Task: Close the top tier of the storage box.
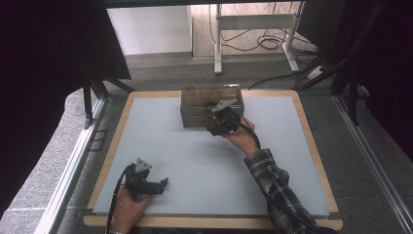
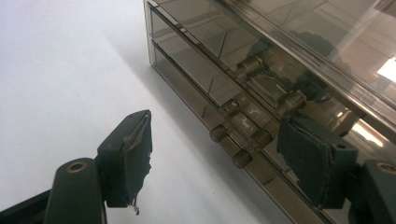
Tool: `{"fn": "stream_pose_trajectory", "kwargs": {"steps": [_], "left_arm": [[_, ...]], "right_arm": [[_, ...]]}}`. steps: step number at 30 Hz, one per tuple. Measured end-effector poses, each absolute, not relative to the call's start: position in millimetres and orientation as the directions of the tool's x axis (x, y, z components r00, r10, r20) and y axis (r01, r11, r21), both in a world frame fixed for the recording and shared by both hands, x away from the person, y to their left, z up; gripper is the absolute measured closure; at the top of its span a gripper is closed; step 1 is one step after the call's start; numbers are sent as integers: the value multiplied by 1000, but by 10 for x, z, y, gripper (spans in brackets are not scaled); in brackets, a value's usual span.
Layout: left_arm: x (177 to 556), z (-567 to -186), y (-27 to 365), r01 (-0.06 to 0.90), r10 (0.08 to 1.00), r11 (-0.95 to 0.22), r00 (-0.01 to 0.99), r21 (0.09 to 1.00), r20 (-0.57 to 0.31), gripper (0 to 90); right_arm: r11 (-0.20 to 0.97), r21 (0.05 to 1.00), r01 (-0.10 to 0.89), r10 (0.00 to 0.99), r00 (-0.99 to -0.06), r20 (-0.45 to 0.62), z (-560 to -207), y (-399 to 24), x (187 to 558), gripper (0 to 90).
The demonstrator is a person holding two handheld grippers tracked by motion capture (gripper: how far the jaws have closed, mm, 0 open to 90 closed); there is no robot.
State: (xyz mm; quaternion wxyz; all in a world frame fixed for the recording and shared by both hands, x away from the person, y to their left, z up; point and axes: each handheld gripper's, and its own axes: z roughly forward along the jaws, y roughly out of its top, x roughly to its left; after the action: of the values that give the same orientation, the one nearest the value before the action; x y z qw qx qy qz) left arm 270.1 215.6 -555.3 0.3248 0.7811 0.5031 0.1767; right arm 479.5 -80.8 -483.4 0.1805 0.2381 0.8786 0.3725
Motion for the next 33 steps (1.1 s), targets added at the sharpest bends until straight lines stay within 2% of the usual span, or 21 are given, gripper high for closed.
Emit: {"fn": "stream_pose_trajectory", "kwargs": {"steps": [33], "left_arm": [[2700,-5553,2155,671,901,-283,431,685,-51,0]], "right_arm": [[635,725,267,541,-823,-171,-4815,-792,4705,252]]}}
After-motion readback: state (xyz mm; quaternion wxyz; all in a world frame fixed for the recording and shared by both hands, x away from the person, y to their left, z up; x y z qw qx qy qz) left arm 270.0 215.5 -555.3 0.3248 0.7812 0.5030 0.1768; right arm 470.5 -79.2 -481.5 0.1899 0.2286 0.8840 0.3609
